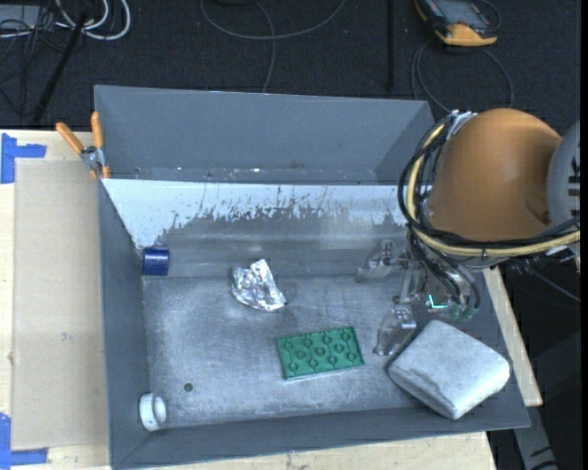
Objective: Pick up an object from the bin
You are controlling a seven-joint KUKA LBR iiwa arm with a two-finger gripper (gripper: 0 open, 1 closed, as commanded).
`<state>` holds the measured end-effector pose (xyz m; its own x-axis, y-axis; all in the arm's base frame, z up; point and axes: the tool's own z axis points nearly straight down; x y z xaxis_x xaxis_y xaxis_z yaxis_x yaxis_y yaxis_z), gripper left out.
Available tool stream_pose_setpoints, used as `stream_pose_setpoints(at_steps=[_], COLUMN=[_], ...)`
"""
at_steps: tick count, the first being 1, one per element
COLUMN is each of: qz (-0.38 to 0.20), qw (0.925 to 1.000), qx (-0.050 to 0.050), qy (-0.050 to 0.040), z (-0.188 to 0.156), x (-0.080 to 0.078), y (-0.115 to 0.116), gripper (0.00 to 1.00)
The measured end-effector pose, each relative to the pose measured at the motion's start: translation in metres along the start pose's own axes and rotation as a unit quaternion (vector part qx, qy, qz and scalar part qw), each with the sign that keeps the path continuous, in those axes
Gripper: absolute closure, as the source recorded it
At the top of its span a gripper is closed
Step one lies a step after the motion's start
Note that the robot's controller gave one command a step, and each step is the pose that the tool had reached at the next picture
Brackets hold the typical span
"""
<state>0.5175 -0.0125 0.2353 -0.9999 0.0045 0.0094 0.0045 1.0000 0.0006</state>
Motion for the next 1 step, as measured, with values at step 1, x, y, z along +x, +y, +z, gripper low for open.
stream_pose_setpoints(at_steps=[1], qz=[-0.084], qw=[0.9965], qx=[0.0], qy=[-0.0068], z=[0.1486], x=[0.0314], y=[0.067], gripper=[0.0])
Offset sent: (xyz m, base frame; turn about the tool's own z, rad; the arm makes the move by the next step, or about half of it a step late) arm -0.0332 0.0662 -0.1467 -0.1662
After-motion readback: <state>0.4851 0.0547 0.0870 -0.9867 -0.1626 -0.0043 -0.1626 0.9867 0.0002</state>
